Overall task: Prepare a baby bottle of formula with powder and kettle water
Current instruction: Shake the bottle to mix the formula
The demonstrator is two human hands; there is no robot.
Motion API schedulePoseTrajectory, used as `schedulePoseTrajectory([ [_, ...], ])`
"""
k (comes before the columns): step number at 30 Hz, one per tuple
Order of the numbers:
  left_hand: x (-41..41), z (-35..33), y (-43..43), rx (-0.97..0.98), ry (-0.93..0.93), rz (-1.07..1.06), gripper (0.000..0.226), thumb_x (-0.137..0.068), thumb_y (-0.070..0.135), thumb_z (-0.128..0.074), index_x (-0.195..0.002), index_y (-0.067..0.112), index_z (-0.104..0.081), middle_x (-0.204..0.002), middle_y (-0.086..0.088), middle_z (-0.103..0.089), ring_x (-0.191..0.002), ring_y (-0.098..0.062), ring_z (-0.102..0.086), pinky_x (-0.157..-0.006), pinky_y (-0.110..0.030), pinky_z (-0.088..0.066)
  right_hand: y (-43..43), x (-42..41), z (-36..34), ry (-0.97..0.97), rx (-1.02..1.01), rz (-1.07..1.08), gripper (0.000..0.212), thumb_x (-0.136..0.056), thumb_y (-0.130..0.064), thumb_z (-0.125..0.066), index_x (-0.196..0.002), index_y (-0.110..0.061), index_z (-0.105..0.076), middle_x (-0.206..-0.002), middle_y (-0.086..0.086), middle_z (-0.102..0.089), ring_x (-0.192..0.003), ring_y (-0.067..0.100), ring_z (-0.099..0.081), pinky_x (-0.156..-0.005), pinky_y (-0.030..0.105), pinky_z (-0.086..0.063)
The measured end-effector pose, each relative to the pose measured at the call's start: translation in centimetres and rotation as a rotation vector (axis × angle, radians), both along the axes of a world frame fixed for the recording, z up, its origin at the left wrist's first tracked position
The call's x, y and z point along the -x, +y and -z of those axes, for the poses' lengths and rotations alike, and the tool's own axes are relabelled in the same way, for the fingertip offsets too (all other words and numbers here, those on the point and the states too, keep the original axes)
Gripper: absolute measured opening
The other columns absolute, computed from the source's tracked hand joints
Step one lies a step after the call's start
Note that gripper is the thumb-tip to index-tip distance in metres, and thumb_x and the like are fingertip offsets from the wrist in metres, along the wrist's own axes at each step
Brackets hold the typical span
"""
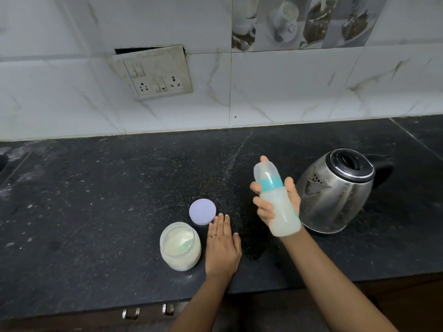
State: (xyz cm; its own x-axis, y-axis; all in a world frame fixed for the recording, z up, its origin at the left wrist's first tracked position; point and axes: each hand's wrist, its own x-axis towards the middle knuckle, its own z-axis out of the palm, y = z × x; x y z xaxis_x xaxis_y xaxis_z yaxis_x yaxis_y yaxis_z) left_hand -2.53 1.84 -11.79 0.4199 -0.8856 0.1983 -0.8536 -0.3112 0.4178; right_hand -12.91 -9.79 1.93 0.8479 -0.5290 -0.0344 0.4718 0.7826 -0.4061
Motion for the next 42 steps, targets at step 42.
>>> schedulePoseTrajectory([
  [42, 0.1, -0.7, 0.1, -0.012, 0.015, -0.007, 0.056, -0.091, 0.031, -0.033, -0.134, 0.0, -0.051, -0.139, -0.017, -0.05, -0.132, -0.028, -0.045, -0.113, -0.035, -0.017, -0.8, -0.4, -0.4, 0.08, -0.129, 0.173, 0.077, -0.069, -0.027, -0.079, -0.131, -0.002, -0.041, -0.101, 0.015, -0.062, -0.075, 0.022, -0.065, -0.063, 0.032, -0.058],
])
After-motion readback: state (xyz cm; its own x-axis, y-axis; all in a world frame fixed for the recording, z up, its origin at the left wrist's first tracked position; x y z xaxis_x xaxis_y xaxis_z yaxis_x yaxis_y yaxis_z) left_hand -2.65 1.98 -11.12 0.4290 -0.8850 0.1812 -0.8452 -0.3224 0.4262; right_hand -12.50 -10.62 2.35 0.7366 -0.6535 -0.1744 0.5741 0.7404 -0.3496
